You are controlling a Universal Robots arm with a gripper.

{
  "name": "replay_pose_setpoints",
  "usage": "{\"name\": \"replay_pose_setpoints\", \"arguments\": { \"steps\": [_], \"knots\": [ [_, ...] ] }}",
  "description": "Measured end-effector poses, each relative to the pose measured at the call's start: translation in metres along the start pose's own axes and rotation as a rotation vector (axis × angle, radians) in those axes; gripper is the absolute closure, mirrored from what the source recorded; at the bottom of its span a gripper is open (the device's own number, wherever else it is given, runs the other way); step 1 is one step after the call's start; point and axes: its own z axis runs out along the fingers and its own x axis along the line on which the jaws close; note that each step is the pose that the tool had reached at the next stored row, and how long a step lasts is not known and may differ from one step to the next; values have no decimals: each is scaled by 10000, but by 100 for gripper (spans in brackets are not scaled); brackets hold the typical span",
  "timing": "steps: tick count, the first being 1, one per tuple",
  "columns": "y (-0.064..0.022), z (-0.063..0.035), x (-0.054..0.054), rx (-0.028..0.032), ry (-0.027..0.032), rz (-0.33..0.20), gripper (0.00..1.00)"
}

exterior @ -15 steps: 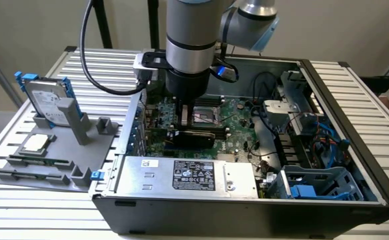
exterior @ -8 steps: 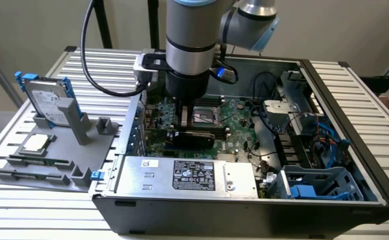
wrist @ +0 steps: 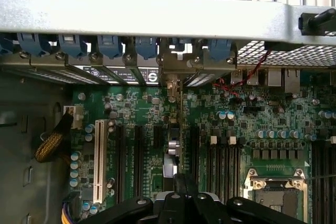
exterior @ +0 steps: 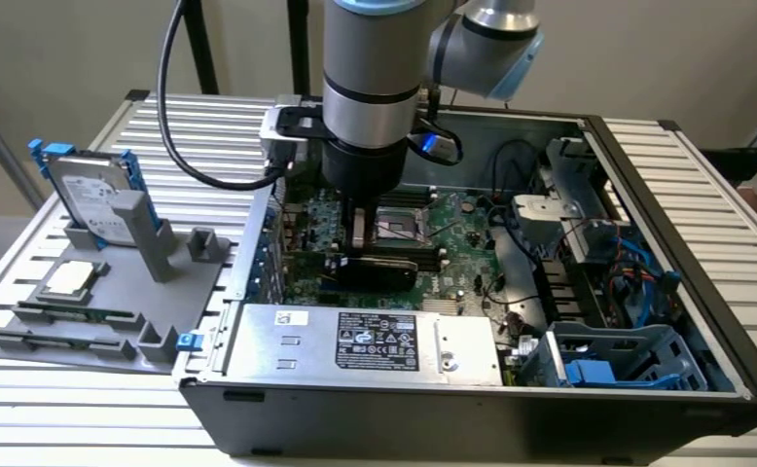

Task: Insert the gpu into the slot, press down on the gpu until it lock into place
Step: 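Press down on the gpu until it lock into place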

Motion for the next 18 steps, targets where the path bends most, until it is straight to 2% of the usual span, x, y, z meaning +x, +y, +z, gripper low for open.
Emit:
{"name": "replay_pose_setpoints", "arguments": {
  "steps": [2, 7, 14, 15, 16, 18],
  "knots": [
    [1, -22, -4, -8, -22, 1, 89],
    [6, -166, -10, -84, -1, 5, 89],
    [51, -251, -15, -154, 1, -2, 89],
    [64, -252, -15, -190, -1, -8, 89],
    [75, -251, -16, -273, -1, -6, 89],
    [98, -252, -15, -511, 2, 3, 89]
  ]
}}
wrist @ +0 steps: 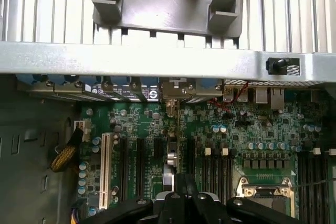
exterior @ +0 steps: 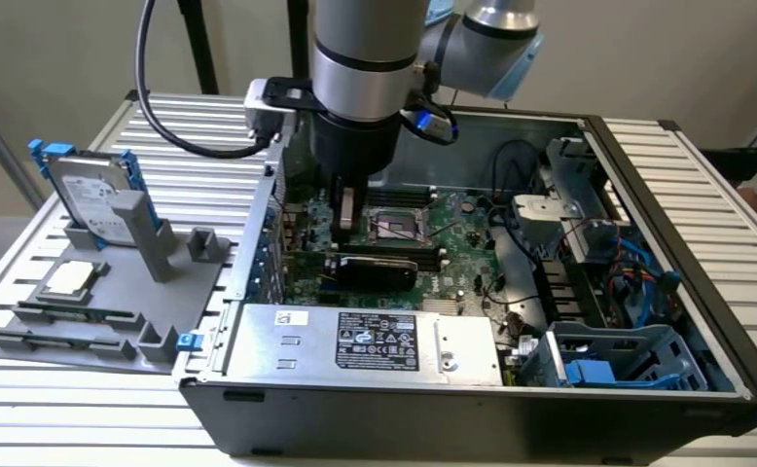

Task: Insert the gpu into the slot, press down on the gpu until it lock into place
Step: 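Press down on the gpu until it lock into place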

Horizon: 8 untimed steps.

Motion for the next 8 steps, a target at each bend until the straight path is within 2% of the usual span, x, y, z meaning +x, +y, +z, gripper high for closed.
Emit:
{"name": "replay_pose_setpoints", "arguments": {
  "steps": [3, 5, 6, 8],
  "knots": [
    [31, 3, 0, -337, 2, 11, 89],
    [48, 4, 0, -538, 5, 11, 89],
    [51, 3, 1, -604, 8, 9, 89],
    [59, 3, 1, -642, 10, 3, 89]
  ]
}}
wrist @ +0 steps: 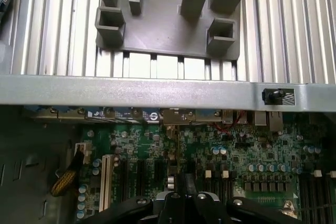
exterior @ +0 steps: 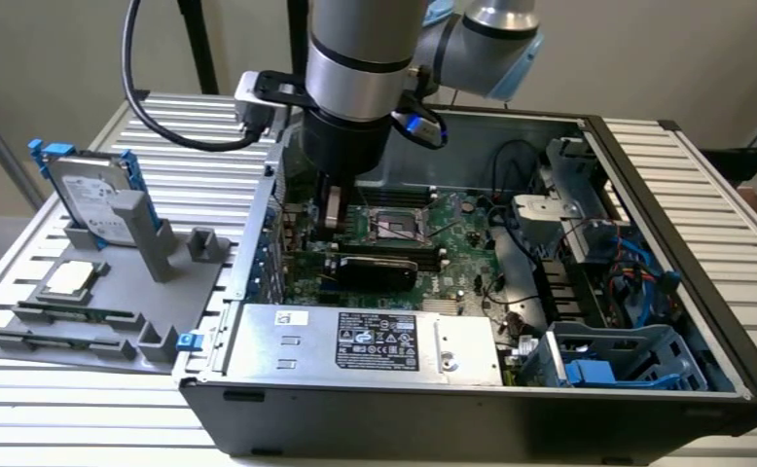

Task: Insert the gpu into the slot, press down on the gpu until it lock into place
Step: 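Press down on the gpu until it lock into place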

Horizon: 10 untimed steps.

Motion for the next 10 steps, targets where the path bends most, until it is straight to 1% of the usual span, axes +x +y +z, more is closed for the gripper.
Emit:
{"name": "replay_pose_setpoints", "arguments": {
  "steps": [1, 2, 3, 4, 6, 7, 8, 10],
  "knots": [
    [8, 3, 0, -21, 4, -13, 89],
    [16, 5, -1, -61, 16, -27, 89],
    [25, 6, 0, -106, 25, -37, 89],
    [31, 6, 0, -165, 36, -50, 89],
    [42, 7, 0, -298, 66, -75, 89],
    [48, 9, 0, -373, 81, -89, 89],
    [52, 10, 0, -453, 92, -105, 89],
    [60, 11, 1, -640, 112, -133, 89]
  ]
}}
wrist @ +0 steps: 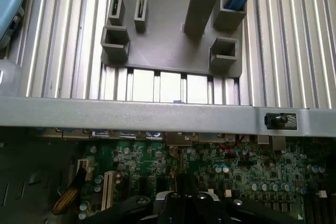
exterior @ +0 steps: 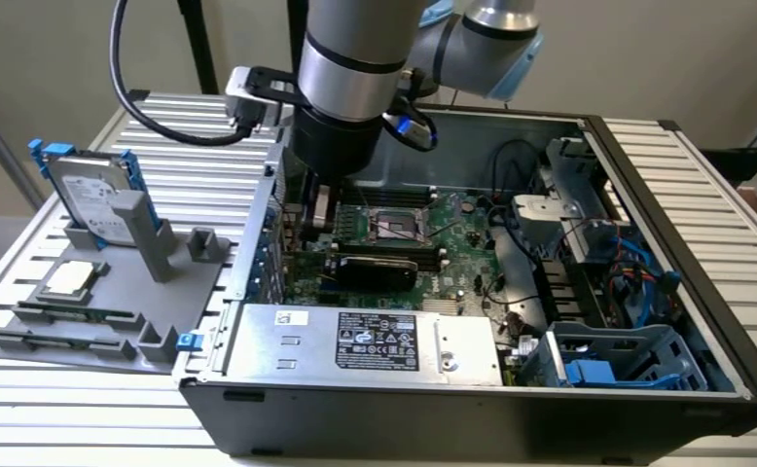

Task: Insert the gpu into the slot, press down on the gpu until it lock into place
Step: 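Press down on the gpu until it lock into place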

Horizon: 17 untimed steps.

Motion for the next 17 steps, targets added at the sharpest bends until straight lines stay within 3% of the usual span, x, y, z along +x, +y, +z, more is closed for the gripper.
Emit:
{"name": "replay_pose_setpoints", "arguments": {
  "steps": [6, 9, 11, 17],
  "knots": [
    [27, 6, 0, -585, 35, -75, 89],
    [45, 14, 0, -813, 57, -104, 89],
    [48, 15, 0, -891, 74, -108, 89],
    [49, 15, 0, -920, 86, -103, 89]
  ]
}}
